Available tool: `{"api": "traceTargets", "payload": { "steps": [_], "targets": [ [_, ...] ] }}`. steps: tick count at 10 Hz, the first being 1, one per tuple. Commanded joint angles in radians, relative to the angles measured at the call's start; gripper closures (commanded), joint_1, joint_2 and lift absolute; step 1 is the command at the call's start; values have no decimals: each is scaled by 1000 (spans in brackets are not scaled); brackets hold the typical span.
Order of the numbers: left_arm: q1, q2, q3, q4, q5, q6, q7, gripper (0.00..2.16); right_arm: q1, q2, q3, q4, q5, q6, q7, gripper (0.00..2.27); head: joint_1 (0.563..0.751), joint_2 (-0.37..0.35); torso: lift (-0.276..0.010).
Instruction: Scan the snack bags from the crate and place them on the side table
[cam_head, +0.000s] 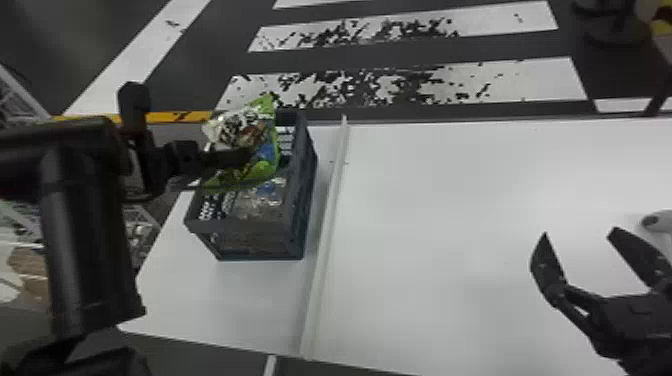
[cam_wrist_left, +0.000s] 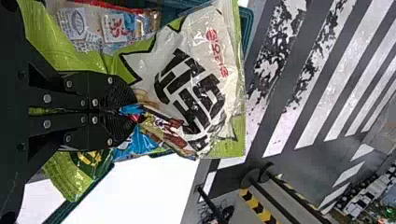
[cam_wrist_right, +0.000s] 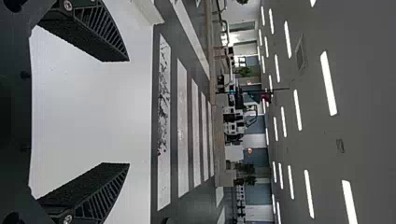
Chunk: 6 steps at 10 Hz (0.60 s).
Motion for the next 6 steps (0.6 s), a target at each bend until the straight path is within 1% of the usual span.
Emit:
{"api": "traceTargets", "payload": {
  "steps": [1, 2, 3, 4, 5, 6],
  "targets": [
    [70, -2, 7, -70, -3, -59, 23, 2138, 0, 0, 0, 0, 0, 0, 0, 70, 695, 247, -94],
    [115, -11, 2, -112, -18, -139, 60, 2138, 0, 2, 2, 0, 0, 0, 0, 70, 695, 252, -94],
    [131, -19, 8, -151, -21, -160, 78, 2138, 0, 2, 2, 0, 0, 0, 0, 70, 695, 265, -94],
    [138, -30, 19, -186, -18, -160, 78, 2138, 3, 2, 2, 0, 0, 0, 0, 73, 695, 272, -94],
    [150, -31, 24, -234, -9, -157, 84, 2138, 5, 2, 0, 0, 0, 0, 0, 73, 695, 271, -94],
    [159, -43, 33, -283, -4, -151, 89, 2138, 5, 2, 0, -2, 0, 0, 0, 73, 695, 270, -94]
  ]
}}
